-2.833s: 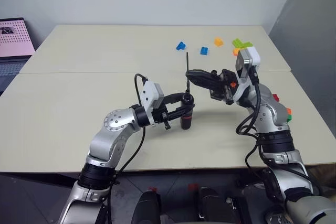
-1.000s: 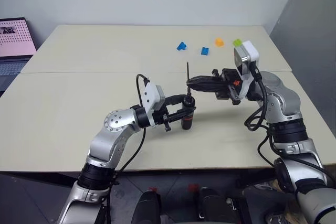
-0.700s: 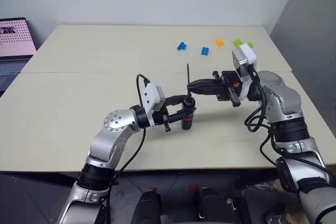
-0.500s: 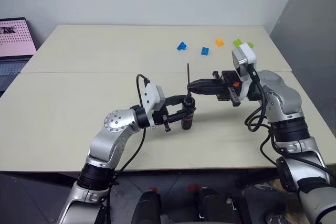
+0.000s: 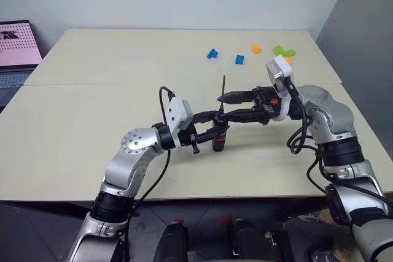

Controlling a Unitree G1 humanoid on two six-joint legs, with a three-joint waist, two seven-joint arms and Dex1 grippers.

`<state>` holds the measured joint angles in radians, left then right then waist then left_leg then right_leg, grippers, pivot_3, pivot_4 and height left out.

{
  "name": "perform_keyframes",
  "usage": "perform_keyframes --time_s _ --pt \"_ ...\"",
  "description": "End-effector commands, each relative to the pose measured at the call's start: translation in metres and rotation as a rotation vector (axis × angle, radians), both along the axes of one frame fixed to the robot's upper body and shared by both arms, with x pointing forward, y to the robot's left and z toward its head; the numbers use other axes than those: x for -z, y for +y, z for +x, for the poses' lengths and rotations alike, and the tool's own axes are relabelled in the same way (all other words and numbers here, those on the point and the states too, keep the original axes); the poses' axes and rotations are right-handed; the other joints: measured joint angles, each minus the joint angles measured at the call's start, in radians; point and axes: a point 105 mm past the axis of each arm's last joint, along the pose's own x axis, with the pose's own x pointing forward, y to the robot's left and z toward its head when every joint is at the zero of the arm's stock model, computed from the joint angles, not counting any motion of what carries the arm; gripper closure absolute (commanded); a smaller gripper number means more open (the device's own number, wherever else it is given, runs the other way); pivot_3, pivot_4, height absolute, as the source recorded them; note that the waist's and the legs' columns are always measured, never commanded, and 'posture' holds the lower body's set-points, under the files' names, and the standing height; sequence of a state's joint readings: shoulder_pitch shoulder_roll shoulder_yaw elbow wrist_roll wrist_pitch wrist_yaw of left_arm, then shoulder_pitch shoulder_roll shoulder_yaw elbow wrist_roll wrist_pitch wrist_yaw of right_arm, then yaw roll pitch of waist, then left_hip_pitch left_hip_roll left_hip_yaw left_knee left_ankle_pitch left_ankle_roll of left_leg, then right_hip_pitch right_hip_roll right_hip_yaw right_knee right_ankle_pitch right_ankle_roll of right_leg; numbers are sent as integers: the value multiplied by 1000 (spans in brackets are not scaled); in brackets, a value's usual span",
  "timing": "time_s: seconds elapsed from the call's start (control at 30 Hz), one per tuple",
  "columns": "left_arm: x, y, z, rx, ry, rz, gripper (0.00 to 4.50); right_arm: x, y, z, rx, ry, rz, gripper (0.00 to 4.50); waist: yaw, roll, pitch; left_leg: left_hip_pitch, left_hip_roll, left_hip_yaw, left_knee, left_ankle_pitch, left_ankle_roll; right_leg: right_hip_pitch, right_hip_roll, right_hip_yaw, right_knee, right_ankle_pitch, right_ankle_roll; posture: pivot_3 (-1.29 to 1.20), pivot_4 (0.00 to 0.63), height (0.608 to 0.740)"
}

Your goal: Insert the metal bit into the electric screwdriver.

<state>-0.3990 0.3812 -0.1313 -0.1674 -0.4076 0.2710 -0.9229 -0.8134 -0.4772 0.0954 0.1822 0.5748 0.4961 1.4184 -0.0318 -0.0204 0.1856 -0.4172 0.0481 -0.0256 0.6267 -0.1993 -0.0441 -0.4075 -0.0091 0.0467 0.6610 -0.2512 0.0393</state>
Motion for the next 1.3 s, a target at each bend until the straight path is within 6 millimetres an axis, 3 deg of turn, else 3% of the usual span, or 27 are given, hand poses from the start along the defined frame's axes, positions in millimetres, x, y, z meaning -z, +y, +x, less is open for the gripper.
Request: perform_keyframes --time_s 0.03,0.17,0.5,0.8,1.07,1.2,1.3 --pt "5 -3 -2 10 11 19 2871 -19 -10 -4 16 -60 40 758 0 0 0 0 0 0 0 0 0 0 0 0 0 0 0 0 150 740" --pt "5 -3 -2 4 10 18 2871 -20 -22 -1 76 -102 32 62 0 0 0 0 0 0 0 0 0 0 0 0 0 0 0 0 150 740" --pt "0 -8 2 -38 -16 1 2871 -22 -52 -7 228 -161 27 0 0 0 0 0 0 0 0 0 0 0 0 0 -1 0 0 0 150 740" --pt "-11 -10 13 -170 -99 -17 2871 -18 -67 -14 417 -218 5 0 2 -1 0 0 0 0 0 0 0 0 0 0 -2 0 0 0 150 740" --pt "-28 9 38 -377 -364 241 2874 -20 -86 -20 617 -362 -185 0 -2 -1 1 0 0 0 0 0 0 0 0 1 -1 0 0 0 150 740" --pt "-24 18 53 -370 -473 462 2874 -22 -94 -32 621 -386 -245 0 2 -2 1 -2 0 1 -1 0 0 -2 -1 1 -3 -1 -1 0 150 740" --pt "-14 16 66 -268 -528 671 2874 -10 -98 -46 599 -379 -357 0 8 -3 2 -3 -1 1 -1 0 0 -2 -1 1 -4 -1 0 0 150 740"
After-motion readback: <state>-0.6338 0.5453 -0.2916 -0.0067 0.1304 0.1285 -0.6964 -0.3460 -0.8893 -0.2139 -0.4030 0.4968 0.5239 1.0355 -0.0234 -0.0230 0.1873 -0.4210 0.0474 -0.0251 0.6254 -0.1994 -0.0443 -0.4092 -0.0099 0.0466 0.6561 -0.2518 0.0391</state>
